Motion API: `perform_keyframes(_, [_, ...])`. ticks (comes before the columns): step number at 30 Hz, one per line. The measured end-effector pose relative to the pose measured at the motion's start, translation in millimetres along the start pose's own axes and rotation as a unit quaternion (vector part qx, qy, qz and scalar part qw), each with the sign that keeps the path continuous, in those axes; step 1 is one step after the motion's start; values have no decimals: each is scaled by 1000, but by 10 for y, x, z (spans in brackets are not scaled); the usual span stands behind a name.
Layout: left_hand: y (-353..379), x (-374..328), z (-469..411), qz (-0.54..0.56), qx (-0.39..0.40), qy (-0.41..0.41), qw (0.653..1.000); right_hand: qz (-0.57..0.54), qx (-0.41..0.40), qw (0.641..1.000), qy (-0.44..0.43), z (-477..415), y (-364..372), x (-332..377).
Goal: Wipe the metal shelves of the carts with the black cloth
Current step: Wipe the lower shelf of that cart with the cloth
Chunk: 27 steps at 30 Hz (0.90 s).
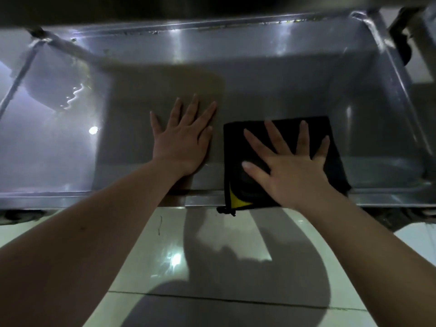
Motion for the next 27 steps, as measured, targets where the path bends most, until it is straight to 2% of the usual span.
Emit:
perform_keyframes(4, [10,5,-13,4,0,1,1000,-17,-46,999,9,-840,-262,-13])
perform_keyframes(9, [5,7,-17,18,-6,-1,1000,-43,-33,998,44,-1446,-481,22])
perform_keyframes(15, [2,17,-15,18,3,-4,1000,-25,-52,998,14,-614,-207,5])
perform_keyframes(19, [-50,187,-56,18,45,43,998,1,-45,999,12,0,15,-50])
perform_keyframes(24, [-1,910,146,-4,40,5,999,7,-20,1000,24,-11,26,-57])
perform_keyframes(27, [63,1008,240,-14,24,-12,1000,17,-21,999,34,0,35,31])
Point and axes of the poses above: each hand's wrist, its own z-axis away from the middle knuckle, its own y-axis out of the palm, x = y × z, the point moved 5 cm from there along -z, towards the middle knuckle, and after that the axes turned 10 degrees about -z, right-handed, at the moved point
